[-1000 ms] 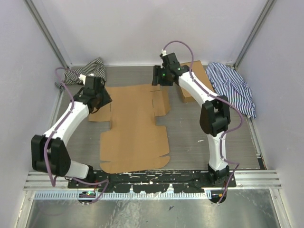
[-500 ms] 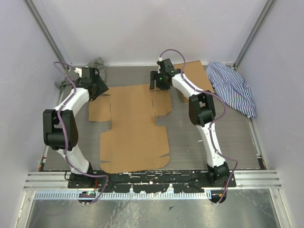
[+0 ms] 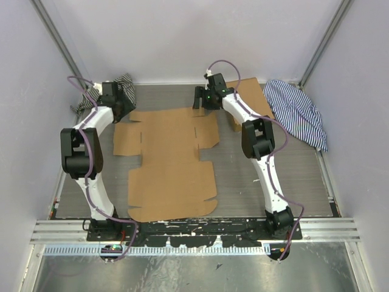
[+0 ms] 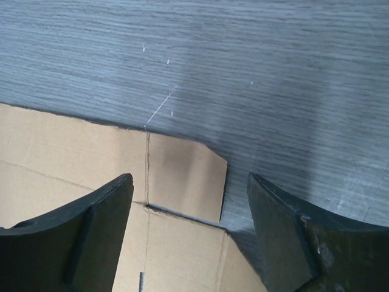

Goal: Fold the paper box

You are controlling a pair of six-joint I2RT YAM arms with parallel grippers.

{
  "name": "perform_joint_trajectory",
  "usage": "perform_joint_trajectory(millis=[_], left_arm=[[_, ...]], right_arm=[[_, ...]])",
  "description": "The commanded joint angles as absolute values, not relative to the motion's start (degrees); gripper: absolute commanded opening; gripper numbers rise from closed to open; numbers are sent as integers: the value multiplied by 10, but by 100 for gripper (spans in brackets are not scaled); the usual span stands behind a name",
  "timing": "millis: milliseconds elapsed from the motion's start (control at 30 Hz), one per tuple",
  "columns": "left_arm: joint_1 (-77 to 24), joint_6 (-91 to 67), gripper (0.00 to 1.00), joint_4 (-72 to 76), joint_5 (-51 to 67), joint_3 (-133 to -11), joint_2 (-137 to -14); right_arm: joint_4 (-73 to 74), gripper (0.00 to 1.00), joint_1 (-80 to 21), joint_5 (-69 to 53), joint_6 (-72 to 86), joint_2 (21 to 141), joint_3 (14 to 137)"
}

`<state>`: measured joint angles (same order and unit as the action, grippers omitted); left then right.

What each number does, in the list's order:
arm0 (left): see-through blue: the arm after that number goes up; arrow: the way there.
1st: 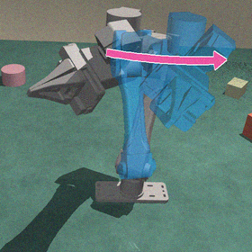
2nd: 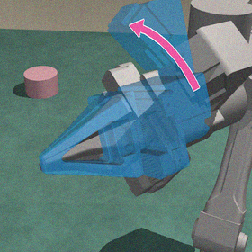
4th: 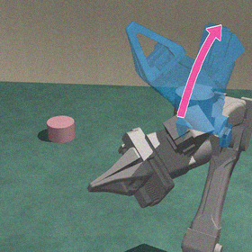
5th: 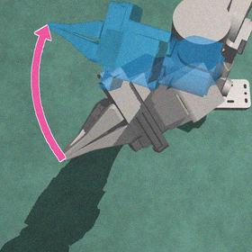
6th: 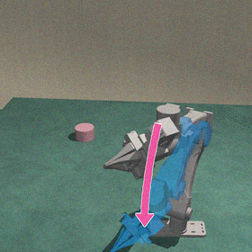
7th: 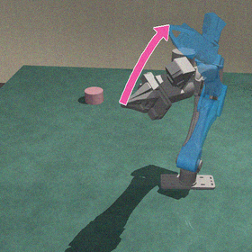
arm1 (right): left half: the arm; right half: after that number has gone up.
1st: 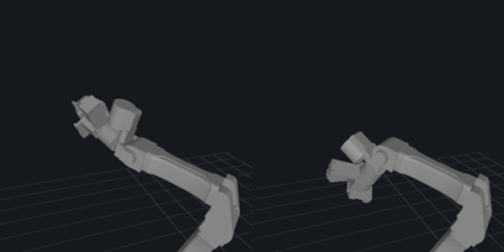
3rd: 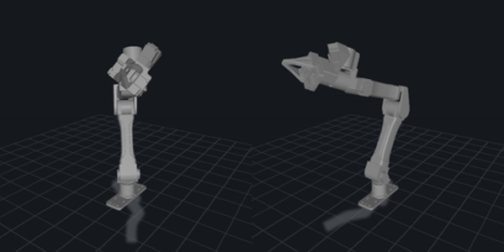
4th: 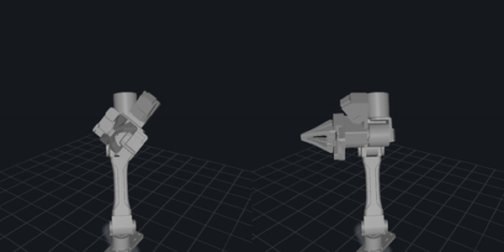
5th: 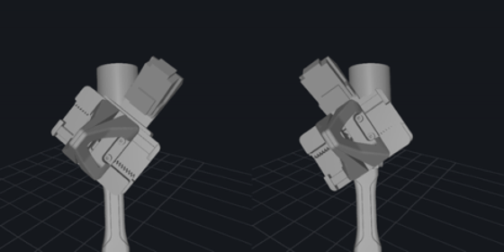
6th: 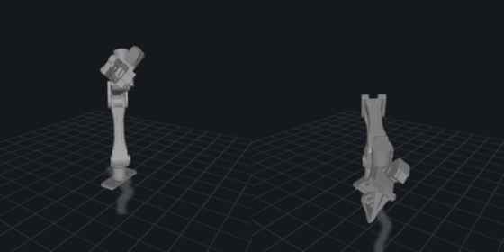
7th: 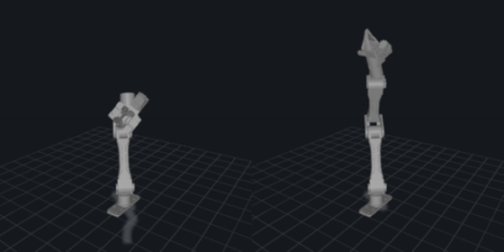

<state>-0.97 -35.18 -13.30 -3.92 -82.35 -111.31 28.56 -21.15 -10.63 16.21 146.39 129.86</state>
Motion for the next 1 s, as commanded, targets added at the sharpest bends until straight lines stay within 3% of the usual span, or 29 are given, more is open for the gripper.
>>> perform_joint_trajectory(millis=[0, 533, 967], left_arm=[[-6, -352, 64, -102, -27, -838, -1129], [6, -360, 61, -67, 23, -836, -1173], [13, -352, 59, -79, -2, -838, -1180]], right_arm=[[263, 81, -210, -116, 149, 1477, 1332], [232, 79, -211, -178, 175, 1459, 1294], [244, 79, -210, -146, 181, 1449, 1283]])
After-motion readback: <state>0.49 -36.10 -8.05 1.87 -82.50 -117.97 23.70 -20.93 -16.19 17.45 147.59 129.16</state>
